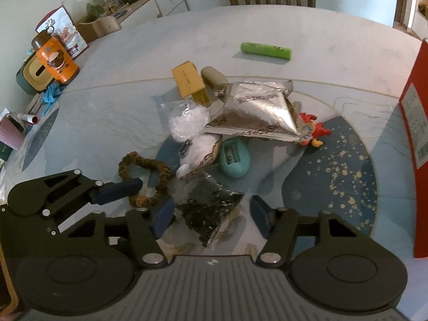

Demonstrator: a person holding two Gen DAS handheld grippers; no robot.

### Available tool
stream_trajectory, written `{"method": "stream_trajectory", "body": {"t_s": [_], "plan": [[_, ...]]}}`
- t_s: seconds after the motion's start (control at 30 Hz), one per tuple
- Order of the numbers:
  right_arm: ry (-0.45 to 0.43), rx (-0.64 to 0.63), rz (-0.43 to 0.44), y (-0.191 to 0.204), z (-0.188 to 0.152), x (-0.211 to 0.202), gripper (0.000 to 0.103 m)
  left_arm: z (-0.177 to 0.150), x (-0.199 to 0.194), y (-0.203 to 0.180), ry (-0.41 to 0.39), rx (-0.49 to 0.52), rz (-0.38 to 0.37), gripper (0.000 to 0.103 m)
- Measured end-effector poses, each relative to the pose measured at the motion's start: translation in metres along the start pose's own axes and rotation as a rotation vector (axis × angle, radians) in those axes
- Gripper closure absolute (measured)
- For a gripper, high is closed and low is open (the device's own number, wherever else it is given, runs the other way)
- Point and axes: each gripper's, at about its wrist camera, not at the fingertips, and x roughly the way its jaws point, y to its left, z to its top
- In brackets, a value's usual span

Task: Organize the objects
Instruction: 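Grasp the brown fuzzy ring with left tool while right tool grasps the dark packet, then carry the ring with left tool while right tool carries the packet into the shoebox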

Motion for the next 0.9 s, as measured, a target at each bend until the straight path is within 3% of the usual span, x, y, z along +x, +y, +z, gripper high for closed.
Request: {"method": "stream_trajectory", "body": {"t_s": [0.27,0.57,0.9], "plan": [[0.006,0.01,0.02,0.0,0.002,0.002,0.055,0.001,-0.001,0.001,0.019,-0.017,-0.017,0.086],[-0.006,0.022,0.032,-0.007,-0.004,-0.006,0.076,0.002,-0.005,0.004,0.035,-0.07,-0.044,0.089],[-0.032,0.026,0.034,-0.014,-0.017,-0.036,0.079,0.008,-0.019,0.005,0.025,-0.168,-0.083,0.09]]}}
